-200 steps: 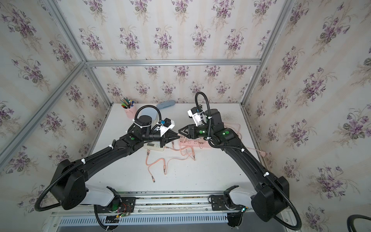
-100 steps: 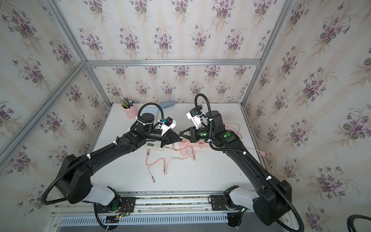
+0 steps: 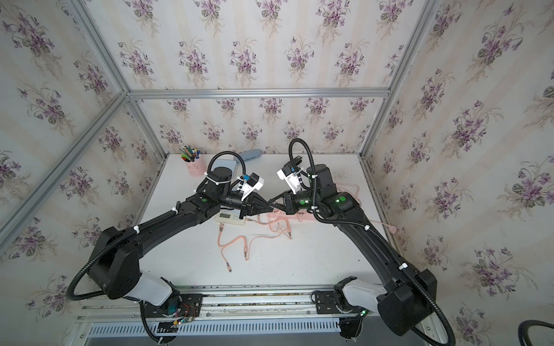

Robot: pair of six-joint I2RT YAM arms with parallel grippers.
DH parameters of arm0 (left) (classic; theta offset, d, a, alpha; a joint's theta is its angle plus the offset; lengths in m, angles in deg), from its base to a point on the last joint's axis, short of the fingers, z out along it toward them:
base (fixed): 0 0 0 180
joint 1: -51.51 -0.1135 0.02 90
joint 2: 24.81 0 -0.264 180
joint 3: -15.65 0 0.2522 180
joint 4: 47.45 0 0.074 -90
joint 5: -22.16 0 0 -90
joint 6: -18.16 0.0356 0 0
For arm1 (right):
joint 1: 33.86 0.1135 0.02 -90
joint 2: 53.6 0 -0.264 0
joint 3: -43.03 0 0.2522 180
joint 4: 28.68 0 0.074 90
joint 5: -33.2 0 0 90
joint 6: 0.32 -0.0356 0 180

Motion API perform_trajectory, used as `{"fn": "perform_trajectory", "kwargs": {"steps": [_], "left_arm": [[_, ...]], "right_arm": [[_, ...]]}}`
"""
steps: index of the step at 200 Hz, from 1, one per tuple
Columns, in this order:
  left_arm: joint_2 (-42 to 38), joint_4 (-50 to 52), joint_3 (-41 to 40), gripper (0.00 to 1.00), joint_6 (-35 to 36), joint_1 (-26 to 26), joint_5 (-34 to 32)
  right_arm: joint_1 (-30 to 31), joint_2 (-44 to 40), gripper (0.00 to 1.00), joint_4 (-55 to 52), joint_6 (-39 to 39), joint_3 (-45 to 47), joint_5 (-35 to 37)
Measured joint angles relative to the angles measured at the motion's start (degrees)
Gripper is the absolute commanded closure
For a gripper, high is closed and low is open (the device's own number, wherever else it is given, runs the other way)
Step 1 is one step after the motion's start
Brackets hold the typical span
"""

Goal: Charge the electronic scale
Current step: Adjust the charging cable at the center of the board, then insert the charging cable into the plug.

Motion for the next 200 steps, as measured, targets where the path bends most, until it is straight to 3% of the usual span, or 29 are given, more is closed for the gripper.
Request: {"fn": "perform_trajectory", "kwargs": {"steps": [15,29,44,69,91,95,108,121,144,200], "left_arm": [[0.1,0.0,0.1,1.00,0.0,0.0,0.4],[0.2,-0.1,0.1,1.00,-0.3,-0.1,1.0],[0.3,-0.1,0.1,1.00,-0.5,-0.2,1.4],[0.5,-0.1,0.2,1.00,-1.3,-0.4,2.1],[0.6,-0.1,0.2,1.00,-1.7,-0.6,2.6],[0.6,-0.1,0.2,0.95,-1.7,-0.6,2.5],[0.5,0.0,0.2,0.58,-1.7,-0.6,2.0],[0.0,-0.1,-0.2,0.48,-1.3,-0.7,0.1],[-2.4,-0.5,-2.4,0.46,-1.3,-2.2,-4.6],[-1.2,0.6,-3.5,0.46,-7.3,-5.5,-27.5]], "right_arm": [[0.0,0.0,0.75,-0.9,0.5,-0.2,0.1],[0.0,0.0,0.74,-1.8,1.1,-0.3,0.3],[0.0,0.0,0.79,-2.8,1.8,-0.6,0.3],[0.1,0.1,1.00,-3.5,3.0,-1.4,0.2],[0.0,0.8,1.00,-3.9,3.9,-2.0,-0.2],[0.0,0.9,1.00,-4.1,4.0,-2.1,-0.3],[0.0,1.3,1.00,-4.2,3.9,-2.2,-0.2],[0.0,1.4,1.00,-4.0,3.0,-2.1,1.1],[0.0,0.7,1.00,-2.3,-1.6,-1.4,7.5],[2.6,0.8,1.00,1.1,-18.5,2.5,33.2]]}}
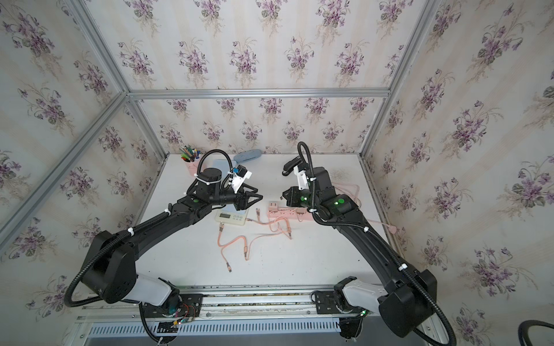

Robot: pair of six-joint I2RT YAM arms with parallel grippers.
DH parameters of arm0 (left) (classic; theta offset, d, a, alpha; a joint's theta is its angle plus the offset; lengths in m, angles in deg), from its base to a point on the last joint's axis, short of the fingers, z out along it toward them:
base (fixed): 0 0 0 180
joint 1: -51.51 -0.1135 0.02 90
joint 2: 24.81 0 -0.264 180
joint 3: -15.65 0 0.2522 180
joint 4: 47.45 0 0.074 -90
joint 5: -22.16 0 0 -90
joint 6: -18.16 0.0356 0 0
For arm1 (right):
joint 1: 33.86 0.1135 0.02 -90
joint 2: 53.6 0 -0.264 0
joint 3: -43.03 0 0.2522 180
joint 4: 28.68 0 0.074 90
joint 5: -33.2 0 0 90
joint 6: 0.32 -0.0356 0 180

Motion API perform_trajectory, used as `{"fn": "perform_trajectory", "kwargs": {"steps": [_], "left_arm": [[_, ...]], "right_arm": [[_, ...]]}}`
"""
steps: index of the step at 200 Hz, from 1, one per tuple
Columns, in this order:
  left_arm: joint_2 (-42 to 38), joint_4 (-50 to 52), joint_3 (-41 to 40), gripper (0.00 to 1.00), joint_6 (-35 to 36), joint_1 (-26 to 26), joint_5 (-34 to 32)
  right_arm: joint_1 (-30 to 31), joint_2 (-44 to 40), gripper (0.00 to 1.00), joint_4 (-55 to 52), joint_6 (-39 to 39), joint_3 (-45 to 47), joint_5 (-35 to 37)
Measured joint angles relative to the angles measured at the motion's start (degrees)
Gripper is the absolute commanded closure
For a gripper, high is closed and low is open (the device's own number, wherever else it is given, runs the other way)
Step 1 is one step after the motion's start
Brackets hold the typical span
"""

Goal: Charge the electronic scale
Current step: Insert the charging cable into the plug.

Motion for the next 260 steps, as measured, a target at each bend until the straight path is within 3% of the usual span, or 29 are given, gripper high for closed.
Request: {"fn": "perform_trajectory", "kwargs": {"steps": [33,106,171,260], "left_arm": [[5.7,0.9,2.6,0.48,-6.4,0.5,-10.6],[16.0,1.0,4.8,0.49,-15.9,5.0,-21.8],[20.3,-1.5,5.8,0.50,-20.2,5.0,-21.7],[21.3,-6.6,4.1,0.53,-26.0,5.0,-18.1]], "right_arm": [[7.6,7.1,1.00,-0.7,-6.4,-1.0,10.2],[9.9,19.1,1.00,-1.9,-15.5,-6.3,20.3],[11.9,26.9,1.00,-5.7,-19.8,-12.4,25.6],[12.4,29.1,1.00,-5.8,-23.0,-11.0,30.3]]}}
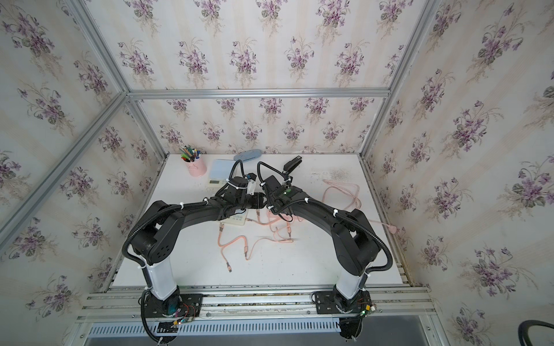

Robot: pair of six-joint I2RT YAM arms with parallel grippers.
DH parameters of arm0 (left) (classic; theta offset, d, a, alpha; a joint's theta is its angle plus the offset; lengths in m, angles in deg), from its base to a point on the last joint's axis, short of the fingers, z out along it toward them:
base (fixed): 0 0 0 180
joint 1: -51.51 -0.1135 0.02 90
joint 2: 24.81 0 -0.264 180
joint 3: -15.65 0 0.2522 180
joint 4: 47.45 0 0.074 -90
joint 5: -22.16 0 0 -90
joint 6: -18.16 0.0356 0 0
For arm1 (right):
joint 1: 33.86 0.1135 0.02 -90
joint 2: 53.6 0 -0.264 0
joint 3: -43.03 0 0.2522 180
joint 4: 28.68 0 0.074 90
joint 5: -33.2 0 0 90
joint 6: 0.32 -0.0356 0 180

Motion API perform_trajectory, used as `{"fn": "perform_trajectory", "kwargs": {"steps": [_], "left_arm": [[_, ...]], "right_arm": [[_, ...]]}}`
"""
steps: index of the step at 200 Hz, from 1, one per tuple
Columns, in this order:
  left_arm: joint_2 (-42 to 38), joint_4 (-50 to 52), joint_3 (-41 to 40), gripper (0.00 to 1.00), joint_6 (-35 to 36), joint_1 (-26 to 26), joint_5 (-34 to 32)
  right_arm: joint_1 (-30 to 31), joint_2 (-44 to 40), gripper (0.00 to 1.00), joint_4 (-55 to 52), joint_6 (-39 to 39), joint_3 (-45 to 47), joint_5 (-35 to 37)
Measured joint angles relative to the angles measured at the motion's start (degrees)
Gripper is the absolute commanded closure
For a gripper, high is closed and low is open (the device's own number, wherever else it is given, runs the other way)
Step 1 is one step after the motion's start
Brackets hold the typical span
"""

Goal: Charge the electronic scale
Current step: Insert the charging cable into the plug.

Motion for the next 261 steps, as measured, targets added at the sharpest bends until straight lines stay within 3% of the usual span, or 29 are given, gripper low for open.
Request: {"fn": "perform_trajectory", "kwargs": {"steps": [156,261], "left_arm": [[2.3,-2.3,-1.1,0.57,-4.0,0.0,2.4],[2.3,-4.3,-2.2,0.60,-4.5,0.2,2.8]], "right_arm": [[0.4,3.7,1.00,1.0,1.8,-3.5,4.3],[2.7,3.8,1.00,6.4,3.2,-0.4,8.8]]}}
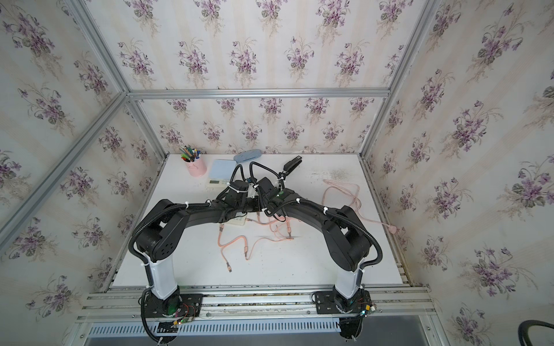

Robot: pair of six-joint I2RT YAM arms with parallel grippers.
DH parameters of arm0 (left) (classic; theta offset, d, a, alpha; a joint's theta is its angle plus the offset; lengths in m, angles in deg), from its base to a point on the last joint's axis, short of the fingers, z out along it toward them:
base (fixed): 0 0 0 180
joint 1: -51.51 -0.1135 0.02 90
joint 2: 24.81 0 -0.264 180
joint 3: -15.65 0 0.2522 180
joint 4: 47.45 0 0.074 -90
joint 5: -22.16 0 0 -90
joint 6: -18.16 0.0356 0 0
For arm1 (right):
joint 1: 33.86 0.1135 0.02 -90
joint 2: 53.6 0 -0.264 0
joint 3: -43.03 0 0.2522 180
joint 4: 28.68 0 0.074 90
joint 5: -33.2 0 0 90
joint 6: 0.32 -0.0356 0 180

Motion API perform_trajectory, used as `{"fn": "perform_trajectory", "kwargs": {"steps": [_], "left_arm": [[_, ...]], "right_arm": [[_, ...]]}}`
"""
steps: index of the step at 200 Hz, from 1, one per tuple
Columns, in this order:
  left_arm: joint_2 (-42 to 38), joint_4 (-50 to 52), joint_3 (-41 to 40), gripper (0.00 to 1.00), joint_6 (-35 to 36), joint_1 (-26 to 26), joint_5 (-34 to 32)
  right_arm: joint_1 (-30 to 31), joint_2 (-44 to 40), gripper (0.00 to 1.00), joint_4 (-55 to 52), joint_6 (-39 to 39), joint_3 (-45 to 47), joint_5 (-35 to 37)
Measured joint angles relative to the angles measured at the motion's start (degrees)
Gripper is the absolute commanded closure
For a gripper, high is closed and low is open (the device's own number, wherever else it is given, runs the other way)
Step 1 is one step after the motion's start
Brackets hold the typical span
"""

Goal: Charge the electronic scale
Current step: Insert the charging cable into the plug.

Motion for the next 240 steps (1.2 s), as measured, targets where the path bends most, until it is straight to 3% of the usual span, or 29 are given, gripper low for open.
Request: {"fn": "perform_trajectory", "kwargs": {"steps": [146,240], "left_arm": [[0.3,0.2,0.4,0.61,-0.6,0.0,0.3],[0.3,-1.5,-0.5,0.63,-0.6,-0.1,0.2]], "right_arm": [[1.5,-0.5,1.00,-1.2,1.0,1.3,2.3],[1.4,4.4,1.00,-7.3,4.4,-5.0,1.8]]}}
